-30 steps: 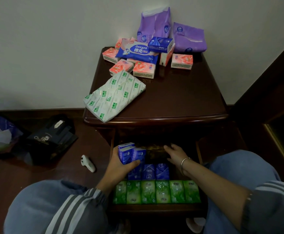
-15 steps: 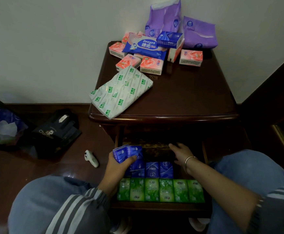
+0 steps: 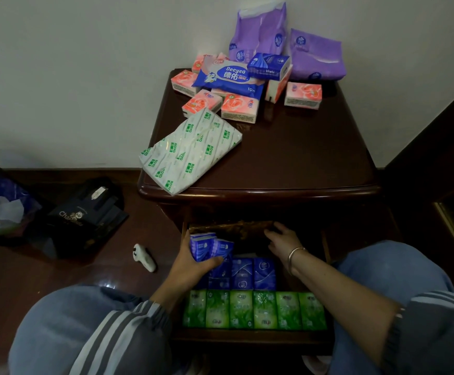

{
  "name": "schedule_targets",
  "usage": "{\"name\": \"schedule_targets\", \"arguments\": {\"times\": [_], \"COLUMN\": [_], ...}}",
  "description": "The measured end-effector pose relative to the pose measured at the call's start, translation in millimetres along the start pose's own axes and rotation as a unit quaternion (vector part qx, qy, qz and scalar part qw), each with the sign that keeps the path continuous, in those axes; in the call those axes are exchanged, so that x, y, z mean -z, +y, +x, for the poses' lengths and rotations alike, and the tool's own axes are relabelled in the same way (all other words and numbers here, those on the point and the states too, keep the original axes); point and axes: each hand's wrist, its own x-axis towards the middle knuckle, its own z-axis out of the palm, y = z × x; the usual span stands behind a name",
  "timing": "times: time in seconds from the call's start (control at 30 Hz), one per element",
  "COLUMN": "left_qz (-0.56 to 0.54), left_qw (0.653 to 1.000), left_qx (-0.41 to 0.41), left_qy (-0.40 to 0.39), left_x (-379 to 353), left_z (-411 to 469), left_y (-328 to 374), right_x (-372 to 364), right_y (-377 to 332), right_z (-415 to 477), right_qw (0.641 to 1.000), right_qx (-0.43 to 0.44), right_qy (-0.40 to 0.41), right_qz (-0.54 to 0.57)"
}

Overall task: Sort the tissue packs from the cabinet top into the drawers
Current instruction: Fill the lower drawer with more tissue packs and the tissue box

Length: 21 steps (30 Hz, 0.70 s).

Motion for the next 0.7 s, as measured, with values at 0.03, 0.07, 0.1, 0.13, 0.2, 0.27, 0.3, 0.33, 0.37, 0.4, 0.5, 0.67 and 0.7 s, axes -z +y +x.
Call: {"name": "schedule_targets", "arguments": {"times": [0.03,0.07,0.1,0.13,0.2,0.27,0.3,0.33,0.37,0.4,0.5,0.67,0.7], "left_qz": [0.002,0.006,0.011,0.014,0.008,0.005,0.003,0.0,-0.005,-0.01,-0.024,-0.014,-0.016], "left_qw": [1.0,1.0,1.0,1.0,0.999,0.999,0.998,0.998,0.997,0.997,0.997,0.997,0.997], "left_qx": [-0.006,-0.004,0.0,0.006,0.021,0.047,0.058,0.066,0.071,0.072,0.076,0.07,0.072], "left_qy": [-0.004,-0.011,-0.02,-0.027,-0.033,-0.023,-0.015,-0.009,-0.005,-0.001,0.012,0.027,0.031], "left_x": [0,0,0,0,1,3,5,7,9,11,14,13,13], "left_z": [0,0,-2,-4,-9,-12,-14,-15,-15,-16,-17,-16,-16], "left_y": [1,2,2,1,-4,-10,-12,-15,-18,-21,-26,-35,-36], "right_x": [-1,-2,-1,-1,1,2,3,4,5,4,-1,-9,-9], "right_y": [1,1,1,1,3,8,10,12,13,13,12,16,16], "right_z": [0,0,-1,-2,-4,-6,-7,-6,-5,-2,5,8,9], "right_qw": [1.0,1.0,1.0,0.999,0.997,0.993,0.99,0.989,0.99,0.99,0.993,0.986,0.984], "right_qx": [-0.003,-0.006,-0.011,-0.019,-0.044,-0.069,-0.077,-0.079,-0.071,-0.058,-0.024,-0.016,-0.011], "right_qy": [-0.007,-0.014,-0.021,-0.029,-0.047,-0.054,-0.052,-0.046,-0.037,-0.026,-0.012,-0.053,-0.057], "right_qz": [-0.004,-0.009,-0.012,-0.018,-0.041,-0.084,-0.103,-0.115,-0.12,-0.123,-0.119,-0.157,-0.17]}}
